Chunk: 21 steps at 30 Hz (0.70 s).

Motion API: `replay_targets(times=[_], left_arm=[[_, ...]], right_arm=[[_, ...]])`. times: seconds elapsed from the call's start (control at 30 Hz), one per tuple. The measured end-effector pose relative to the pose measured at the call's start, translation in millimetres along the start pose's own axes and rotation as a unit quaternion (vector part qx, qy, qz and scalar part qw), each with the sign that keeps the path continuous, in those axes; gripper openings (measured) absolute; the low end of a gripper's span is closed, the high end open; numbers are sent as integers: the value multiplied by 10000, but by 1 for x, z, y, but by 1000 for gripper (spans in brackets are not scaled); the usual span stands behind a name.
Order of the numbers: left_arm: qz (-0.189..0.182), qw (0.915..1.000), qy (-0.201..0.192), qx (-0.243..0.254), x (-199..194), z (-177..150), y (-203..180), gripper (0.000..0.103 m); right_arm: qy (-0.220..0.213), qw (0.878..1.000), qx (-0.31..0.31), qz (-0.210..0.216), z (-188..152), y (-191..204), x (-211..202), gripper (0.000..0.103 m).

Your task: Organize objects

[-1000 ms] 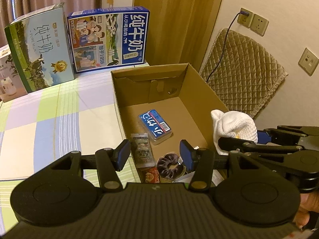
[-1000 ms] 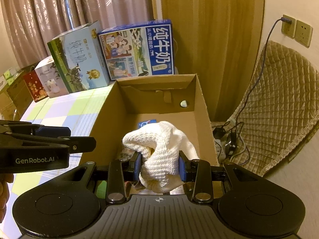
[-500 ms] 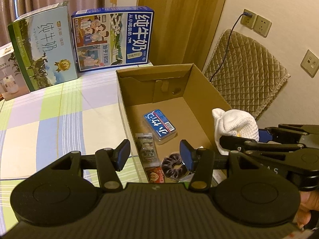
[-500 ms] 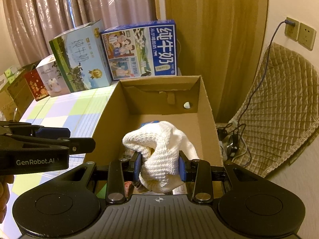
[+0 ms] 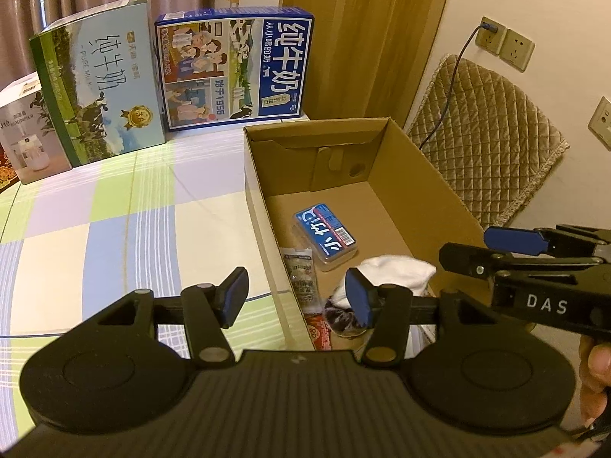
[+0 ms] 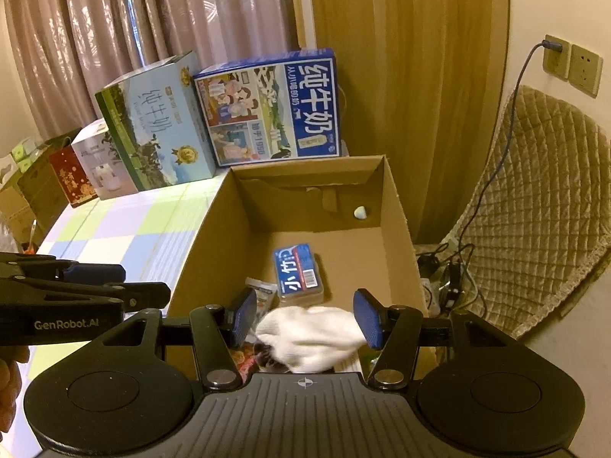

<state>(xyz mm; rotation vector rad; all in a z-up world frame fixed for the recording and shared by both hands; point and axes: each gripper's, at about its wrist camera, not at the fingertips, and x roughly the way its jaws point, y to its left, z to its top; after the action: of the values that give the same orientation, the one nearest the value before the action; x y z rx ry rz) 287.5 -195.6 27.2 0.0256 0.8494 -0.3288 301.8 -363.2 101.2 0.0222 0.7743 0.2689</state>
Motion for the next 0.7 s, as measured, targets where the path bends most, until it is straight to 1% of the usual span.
replay_targets(times=[0.07, 0.2, 0.27, 0.33, 0.37, 0.4, 0.53, 0.6, 0.63, 0.7], left_arm=[[18, 10000, -18, 33, -2, -1, -2, 59], [47, 10000, -36, 59, -9, -5, -3, 64], [80, 9999, -57, 53, -14, -8, -2, 72], [156, 9998, -88, 46, -18, -11, -1, 76], [192, 9998, -102, 24, -21, -13, 0, 79], [213, 9997, -114, 3, -24, -15, 1, 81], [277, 9994, -189, -36, -38, -24, 3, 93], [274, 9993, -237, -49, -47, -29, 4, 98], [261, 9993, -257, -51, -51, -32, 3, 102], [209, 9993, -302, -54, -61, -38, 3, 102]], right_arm=[[22, 10000, 5, -6, -1, 0, -2, 54], [51, 10000, -14, -37, -4, -2, -11, 54], [84, 10000, 5, -22, -7, -2, -16, 56], [91, 10000, 21, -26, -9, -3, -23, 65], [81, 10000, 17, -33, -11, -3, -27, 72], [66, 10000, 2, -47, -14, -2, -31, 75], [82, 9999, -14, -58, -24, 2, -46, 81], [67, 9999, 50, -69, -29, 3, -54, 90], [58, 9999, 80, -80, -31, 3, -58, 92], [42, 9999, 99, -111, -36, 5, -65, 97]])
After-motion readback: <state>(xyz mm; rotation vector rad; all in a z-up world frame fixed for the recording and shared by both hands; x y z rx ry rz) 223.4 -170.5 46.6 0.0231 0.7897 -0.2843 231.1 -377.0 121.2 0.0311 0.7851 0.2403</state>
